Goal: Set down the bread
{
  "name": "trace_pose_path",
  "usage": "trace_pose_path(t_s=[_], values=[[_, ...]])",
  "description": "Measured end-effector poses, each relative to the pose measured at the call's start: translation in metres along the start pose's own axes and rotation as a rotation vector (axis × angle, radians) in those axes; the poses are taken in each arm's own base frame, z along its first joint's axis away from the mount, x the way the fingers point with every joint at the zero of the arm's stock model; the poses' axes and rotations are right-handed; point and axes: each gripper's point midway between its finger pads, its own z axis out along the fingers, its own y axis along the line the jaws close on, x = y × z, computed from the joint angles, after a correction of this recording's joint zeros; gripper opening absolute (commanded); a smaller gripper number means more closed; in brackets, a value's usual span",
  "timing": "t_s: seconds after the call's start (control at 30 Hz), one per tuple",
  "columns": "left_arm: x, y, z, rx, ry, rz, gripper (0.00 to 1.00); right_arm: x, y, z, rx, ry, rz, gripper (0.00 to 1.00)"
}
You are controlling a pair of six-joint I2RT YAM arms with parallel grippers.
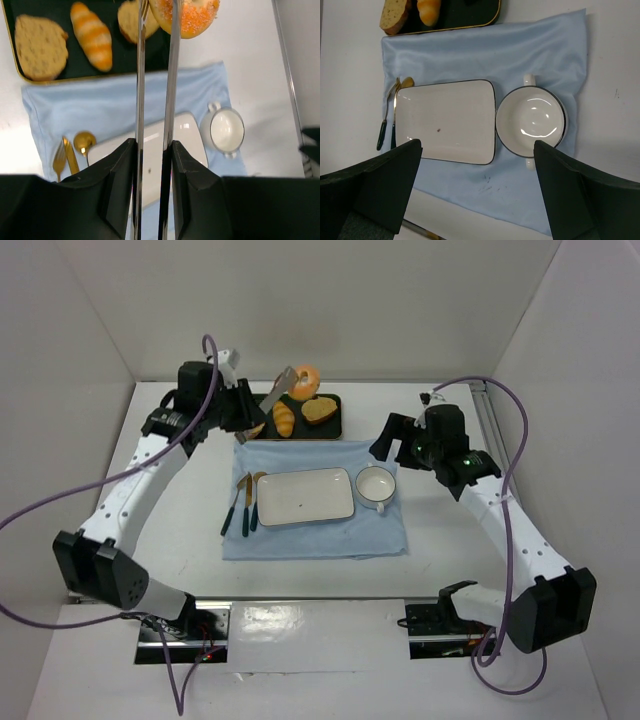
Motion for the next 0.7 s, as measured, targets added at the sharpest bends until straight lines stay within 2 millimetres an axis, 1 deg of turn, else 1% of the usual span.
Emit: trace_pose_path(t_s=[0.03, 0.23, 0.3, 0.37, 0.5, 0.7], values=[[0.01, -0.001, -0.008, 0.005, 0.009, 0.002, 0.27, 0.0, 0.001, 0.002, -0.005, 0.001, 0.002, 1.0], [0.091, 0.001, -0.048, 0.009, 0.15, 0.008, 0.27, 0.002, 0.001, 0.022, -0.019, 0.025, 0.012, 1.0], [0.11, 0.002, -0.061, 0.009, 0.184, 0.012, 0.27, 0.002, 0.002, 0.028, -0.023, 0.029, 0.012, 1.0], [0.123, 0.004, -0.072, 0.007, 0.199, 0.015, 0.27, 0.002, 0.002, 0.033, -0.026, 0.035, 0.013, 1.0], [0.14, 0.008, -0.09, 0.005, 0.215, 0.018, 0.27, -0.006, 0.008, 0.039, -0.044, 0.027, 0.015, 1.0], [0.163, 0.01, -0.094, 0.0, 0.277, 0.027, 0.27, -0.012, 0.013, 0.039, -0.058, 0.012, 0.021, 1.0]])
